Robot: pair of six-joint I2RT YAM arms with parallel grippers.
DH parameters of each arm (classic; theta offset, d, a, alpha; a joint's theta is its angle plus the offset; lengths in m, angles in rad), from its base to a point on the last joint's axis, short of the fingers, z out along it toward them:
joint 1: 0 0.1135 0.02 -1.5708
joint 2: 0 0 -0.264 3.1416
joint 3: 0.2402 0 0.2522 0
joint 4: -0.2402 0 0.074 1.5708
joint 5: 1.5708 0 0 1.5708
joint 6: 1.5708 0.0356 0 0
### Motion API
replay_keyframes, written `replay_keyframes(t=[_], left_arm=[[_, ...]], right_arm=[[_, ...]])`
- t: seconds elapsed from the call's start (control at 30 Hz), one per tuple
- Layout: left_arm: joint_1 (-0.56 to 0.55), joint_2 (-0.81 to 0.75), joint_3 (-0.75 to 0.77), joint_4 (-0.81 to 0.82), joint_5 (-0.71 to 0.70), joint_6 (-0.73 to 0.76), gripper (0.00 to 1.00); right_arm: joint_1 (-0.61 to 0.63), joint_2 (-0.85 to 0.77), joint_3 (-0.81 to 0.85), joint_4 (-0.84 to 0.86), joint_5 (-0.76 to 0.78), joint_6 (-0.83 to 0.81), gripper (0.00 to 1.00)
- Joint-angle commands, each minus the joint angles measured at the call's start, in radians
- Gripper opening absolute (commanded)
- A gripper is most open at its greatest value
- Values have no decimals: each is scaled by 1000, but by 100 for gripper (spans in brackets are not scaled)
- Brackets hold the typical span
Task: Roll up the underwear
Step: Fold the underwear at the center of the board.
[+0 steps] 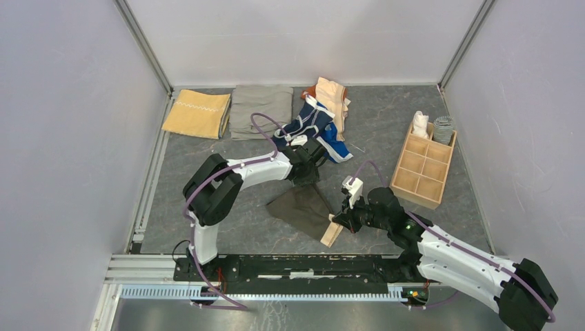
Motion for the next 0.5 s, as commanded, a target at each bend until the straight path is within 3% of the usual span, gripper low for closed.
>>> replay_keyframes(t=[0.0,0.13,0.47], left_arm=[[5,21,-1,28,18,-49,54],[5,28,-23,44,19,-50,49],[5,28,-47,80,38,-32,16]], right_arm=[[2,6,1,45,-1,-13,0],[3,10,-2,46,-4,-11,0],[3,13,-2,46,3,-10,0]])
